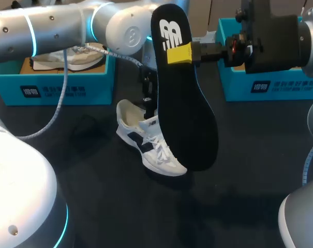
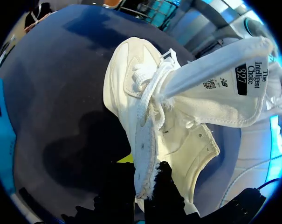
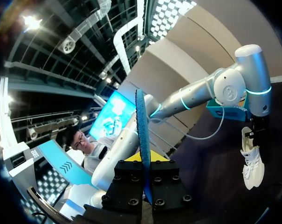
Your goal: Take the shoe out of the shoebox, open the shoe tongue, remove and reinsert the insole, then place the shoe into the shoebox
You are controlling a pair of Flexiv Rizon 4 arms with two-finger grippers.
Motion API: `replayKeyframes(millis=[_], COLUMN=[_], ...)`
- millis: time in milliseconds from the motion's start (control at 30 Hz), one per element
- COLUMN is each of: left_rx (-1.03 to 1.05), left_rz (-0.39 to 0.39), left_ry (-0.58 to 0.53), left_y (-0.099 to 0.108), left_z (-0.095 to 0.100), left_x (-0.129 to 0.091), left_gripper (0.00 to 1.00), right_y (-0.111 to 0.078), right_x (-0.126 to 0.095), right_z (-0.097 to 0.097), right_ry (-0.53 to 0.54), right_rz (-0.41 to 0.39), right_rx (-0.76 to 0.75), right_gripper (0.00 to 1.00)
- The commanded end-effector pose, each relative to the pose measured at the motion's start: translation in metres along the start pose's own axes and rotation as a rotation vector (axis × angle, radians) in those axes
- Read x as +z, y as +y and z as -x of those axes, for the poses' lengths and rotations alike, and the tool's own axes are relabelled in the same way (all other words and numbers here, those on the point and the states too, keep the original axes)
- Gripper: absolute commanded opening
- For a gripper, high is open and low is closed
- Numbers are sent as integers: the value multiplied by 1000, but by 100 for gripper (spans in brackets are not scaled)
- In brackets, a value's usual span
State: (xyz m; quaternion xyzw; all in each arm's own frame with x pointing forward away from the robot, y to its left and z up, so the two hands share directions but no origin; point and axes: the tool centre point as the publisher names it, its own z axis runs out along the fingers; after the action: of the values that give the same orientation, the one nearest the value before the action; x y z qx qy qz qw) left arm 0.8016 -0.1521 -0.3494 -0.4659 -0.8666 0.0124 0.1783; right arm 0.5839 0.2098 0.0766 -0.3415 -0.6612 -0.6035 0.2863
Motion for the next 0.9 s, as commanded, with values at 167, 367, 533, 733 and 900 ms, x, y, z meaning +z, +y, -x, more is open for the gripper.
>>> replayKeyframes(millis=[167, 367, 533, 733, 900], left_rx=[426, 426, 426, 426, 471], left_rz=[185, 185, 185, 185, 189], left_ry=[-78, -78, -78, -78, -65], left_y=[-7, -7, -7, -7, -5], left_z=[-9, -9, -9, -9, -6], left_x=[-2, -2, -2, -2, -3], left_gripper=[0, 0, 0, 0, 0], right_y=[-8, -8, -8, -8, -8], right_x=[4, 4, 4, 4, 4], right_z=[-6, -6, -6, -6, -6], right_ry=[-4, -4, -4, -4, -4], right_rz=[197, 197, 197, 197, 197], right_rx=[1, 1, 1, 1, 1], right_gripper=[0, 0, 0, 0, 0])
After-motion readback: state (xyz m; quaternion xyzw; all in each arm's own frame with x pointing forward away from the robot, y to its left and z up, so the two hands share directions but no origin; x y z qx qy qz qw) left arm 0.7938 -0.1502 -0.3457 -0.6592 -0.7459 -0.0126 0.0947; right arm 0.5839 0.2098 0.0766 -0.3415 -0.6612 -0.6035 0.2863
